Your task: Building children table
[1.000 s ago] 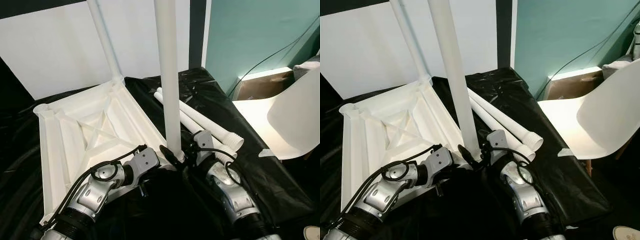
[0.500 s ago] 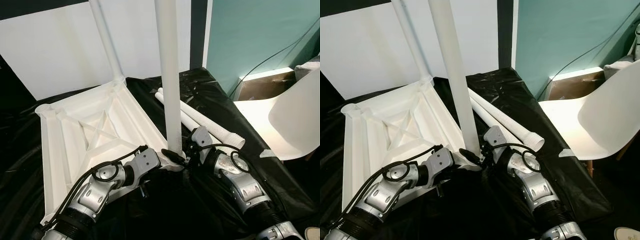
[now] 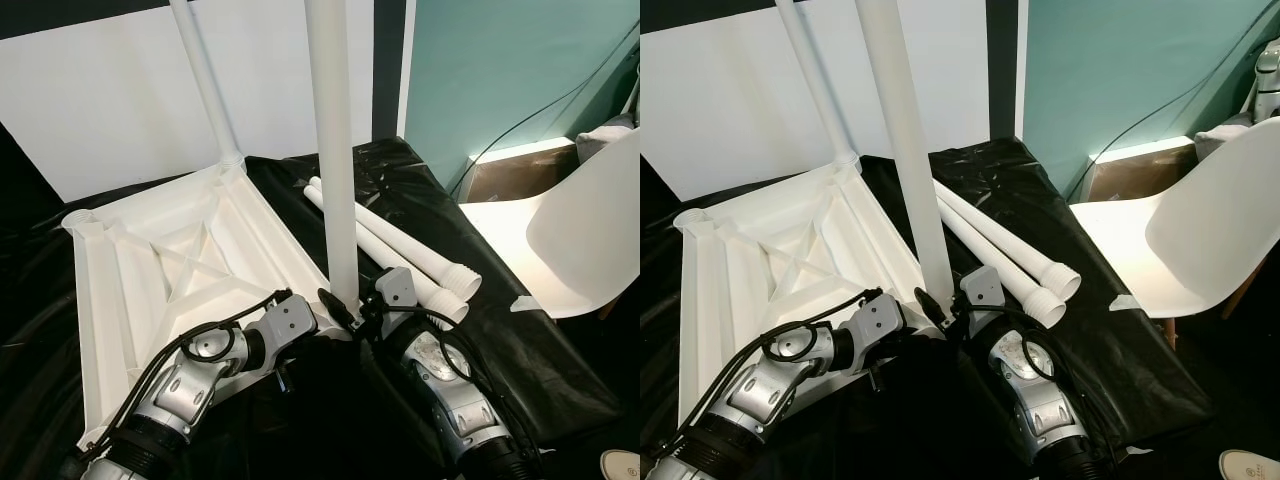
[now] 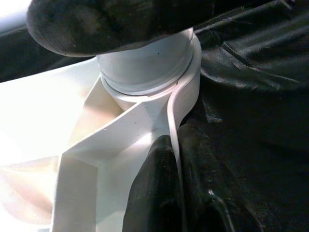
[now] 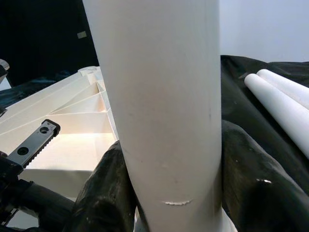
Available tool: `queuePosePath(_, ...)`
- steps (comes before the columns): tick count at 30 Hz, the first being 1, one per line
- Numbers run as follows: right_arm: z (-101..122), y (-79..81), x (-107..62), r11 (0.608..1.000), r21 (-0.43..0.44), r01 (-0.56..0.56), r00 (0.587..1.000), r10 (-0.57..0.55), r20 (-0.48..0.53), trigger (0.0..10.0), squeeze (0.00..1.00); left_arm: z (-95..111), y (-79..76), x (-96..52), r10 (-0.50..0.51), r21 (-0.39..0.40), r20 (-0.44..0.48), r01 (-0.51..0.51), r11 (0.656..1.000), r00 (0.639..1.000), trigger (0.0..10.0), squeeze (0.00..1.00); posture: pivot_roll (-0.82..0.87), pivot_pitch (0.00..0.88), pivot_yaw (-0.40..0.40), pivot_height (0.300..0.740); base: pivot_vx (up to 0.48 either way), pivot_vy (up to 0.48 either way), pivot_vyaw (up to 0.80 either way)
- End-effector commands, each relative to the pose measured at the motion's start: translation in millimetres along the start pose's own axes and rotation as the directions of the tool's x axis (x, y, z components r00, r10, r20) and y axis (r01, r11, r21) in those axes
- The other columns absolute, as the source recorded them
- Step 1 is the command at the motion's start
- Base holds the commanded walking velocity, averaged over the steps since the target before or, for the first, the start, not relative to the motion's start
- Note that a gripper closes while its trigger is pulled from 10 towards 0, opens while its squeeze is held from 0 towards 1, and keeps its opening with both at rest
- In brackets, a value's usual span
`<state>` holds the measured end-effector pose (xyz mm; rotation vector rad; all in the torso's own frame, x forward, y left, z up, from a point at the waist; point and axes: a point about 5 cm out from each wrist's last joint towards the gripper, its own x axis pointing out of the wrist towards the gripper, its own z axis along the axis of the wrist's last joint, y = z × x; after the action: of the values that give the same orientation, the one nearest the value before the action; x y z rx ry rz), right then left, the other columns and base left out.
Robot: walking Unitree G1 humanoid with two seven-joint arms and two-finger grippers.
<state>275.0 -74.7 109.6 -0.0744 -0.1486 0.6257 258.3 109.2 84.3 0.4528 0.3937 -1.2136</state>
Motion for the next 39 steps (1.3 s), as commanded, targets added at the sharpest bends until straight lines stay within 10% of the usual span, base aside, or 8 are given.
queuePosePath(1,4,-42.7,-8.9,0.969,-0.008,0.247,0.969,-0.248,-0.008,10.0,0.0,-46,-40.7,10.3,-0.194,-0.158,-0.132,0.173,0.972,0.972,10.0,0.0,0.13,0.0,0.05,0.74,0.0,0.0,0.0)
queuePosePath(3,2,-39.6,-6.6,0.981,0.004,0.193,0.981,-0.193,-0.028,10.0,1.0,-46,-40.7,10.6,-0.192,-0.158,-0.13,0.171,0.972,0.973,10.0,0.0,0.13,0.0,0.05,0.74,0.0,0.0,0.0)
queuePosePath(9,4,-30.6,-4.0,0.997,0.017,0.079,0.996,-0.079,-0.039,10.0,1.0,-46,-41.6,11.6,-0.196,-0.16,-0.127,0.175,0.972,0.972,10.0,0.0,0.13,0.0,0.05,0.74,0.0,0.0,0.0)
queuePosePath(10,4,-27.6,-3.6,0.999,0.013,0.029,0.999,-0.028,-0.043,10.0,0.0,-45,-41.7,12.0,-0.197,-0.16,-0.127,0.176,0.971,0.972,10.0,0.0,0.12,0.0,0.051,0.74,0.0,0.0,0.0)
queuePosePath(24,21,-47.5,6.8,0.967,-0.127,-0.22,0.975,0.215,-0.057,10.0,0.0,-45,-40.2,13.4,-0.204,-0.155,-0.126,0.184,0.971,0.971,10.0,0.0,0.11,0.0,0.057,0.74,0.0,0.0,0.0)
queuePosePath(26,22,-47.1,8.4,0.963,-0.13,-0.235,0.972,0.229,-0.059,7.8,0.0,-45,-40.2,13.4,-0.204,-0.155,-0.126,0.184,0.971,0.971,10.0,0.0,0.11,0.0,0.057,0.74,0.0,0.0,0.0)
queuePosePath(27,18,-43.7,10.5,0.948,-0.137,-0.287,0.956,0.276,-0.099,0.0,0.0,-45,-40.7,13.8,-0.202,-0.156,-0.125,0.182,0.971,0.971,10.0,0.0,0.12,0.0,0.052,0.74,0.0,0.0,0.0)
queuePosePath(39,0,-14.2,5.9,0.991,0.015,-0.135,0.987,0.135,-0.09,0.0,0.0,-45,-40.8,14.9,-0.192,-0.165,-0.115,0.172,0.971,0.975,10.0,0.0,0.13,0.0,0.034,0.74,0.0,0.0,0.0)
